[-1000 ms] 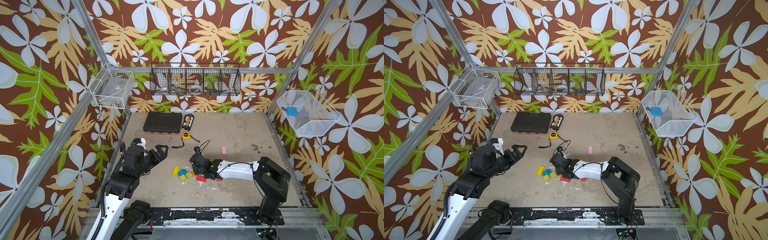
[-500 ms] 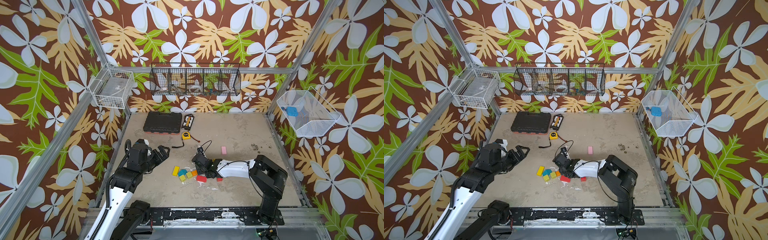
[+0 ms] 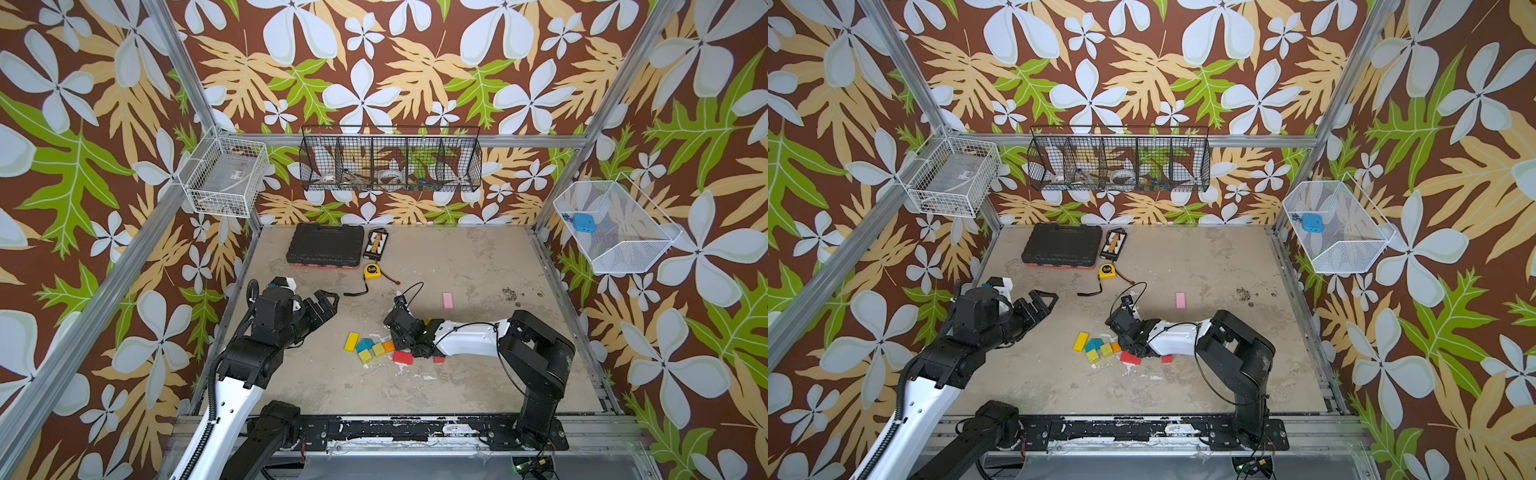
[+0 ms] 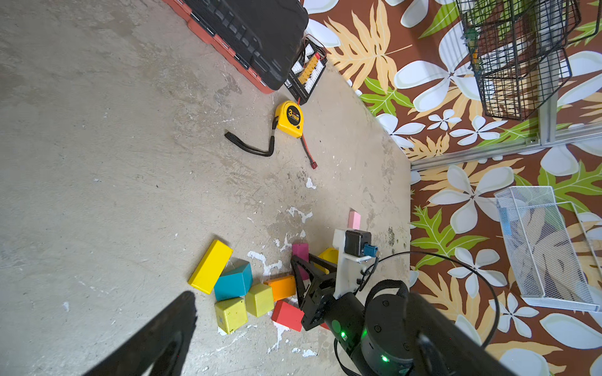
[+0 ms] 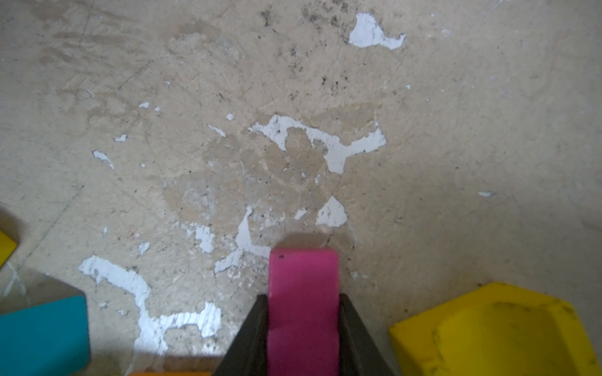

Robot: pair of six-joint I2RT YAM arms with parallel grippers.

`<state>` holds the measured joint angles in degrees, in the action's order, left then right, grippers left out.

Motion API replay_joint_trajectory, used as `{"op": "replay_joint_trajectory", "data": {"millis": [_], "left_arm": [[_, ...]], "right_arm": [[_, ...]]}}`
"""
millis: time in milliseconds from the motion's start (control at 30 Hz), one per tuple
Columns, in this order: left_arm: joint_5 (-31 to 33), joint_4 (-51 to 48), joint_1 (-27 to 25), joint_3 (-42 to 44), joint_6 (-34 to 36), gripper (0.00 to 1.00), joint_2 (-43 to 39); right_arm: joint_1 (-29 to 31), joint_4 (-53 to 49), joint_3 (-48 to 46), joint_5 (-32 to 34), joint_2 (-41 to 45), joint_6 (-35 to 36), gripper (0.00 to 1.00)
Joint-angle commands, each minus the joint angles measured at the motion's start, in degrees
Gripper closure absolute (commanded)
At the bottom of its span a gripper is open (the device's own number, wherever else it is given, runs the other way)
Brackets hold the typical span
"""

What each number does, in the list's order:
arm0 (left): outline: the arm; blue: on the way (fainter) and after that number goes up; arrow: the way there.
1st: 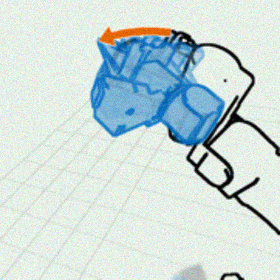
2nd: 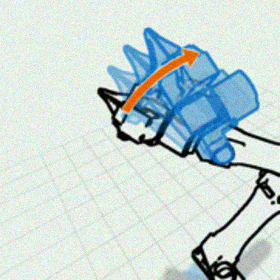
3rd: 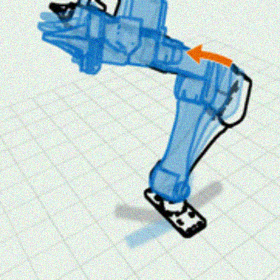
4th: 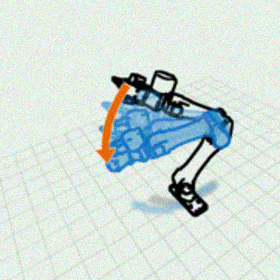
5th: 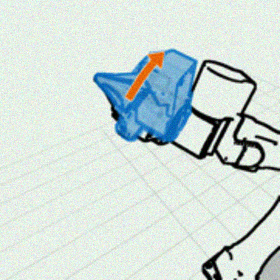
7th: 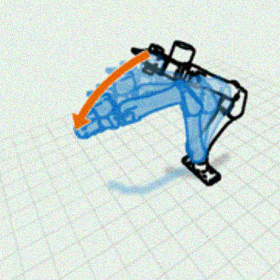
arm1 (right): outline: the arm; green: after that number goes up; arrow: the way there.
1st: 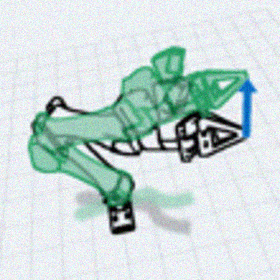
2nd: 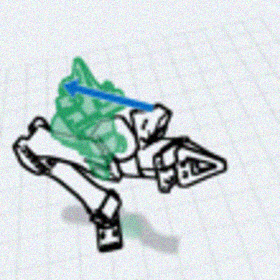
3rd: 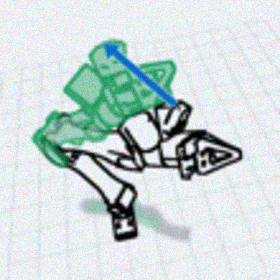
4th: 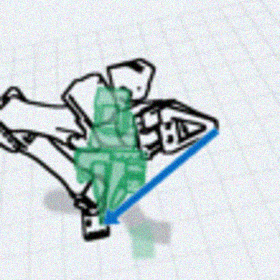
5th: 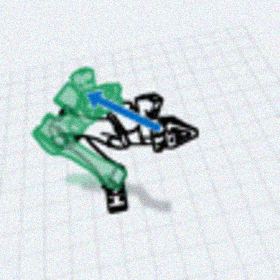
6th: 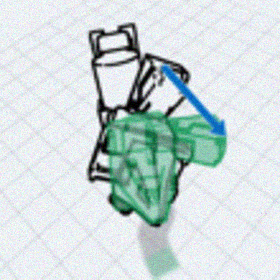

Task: Build the wood block tower
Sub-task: 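Grasp the magenta block with the right gripper while the left arm rises, then carry the magenta block beside the light pink block with the right gripper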

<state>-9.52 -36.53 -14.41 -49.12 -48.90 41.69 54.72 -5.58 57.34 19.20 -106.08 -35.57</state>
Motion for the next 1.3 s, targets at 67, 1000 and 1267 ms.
{"op": "replay_joint_trajectory", "data": {"millis": [67,1000,1267], "left_arm": [[2.65,-3.32,0.02,-3.57,4.53,0.00,0.16],[-1.49,-0.60,-0.94,-0.97,28.34,0.00,-4.74],[-1.30,-0.64,-0.97,-0.97,28.34,0.00,-4.24]], "right_arm": [[-0.29,0.17,-0.13,0.00,0.11,-0.06,0.73],[-12.57,-4.71,7.57,0.60,9.50,6.77,0.80],[-15.33,-5.06,8.09,-0.82,5.19,7.94,0.81]]}}
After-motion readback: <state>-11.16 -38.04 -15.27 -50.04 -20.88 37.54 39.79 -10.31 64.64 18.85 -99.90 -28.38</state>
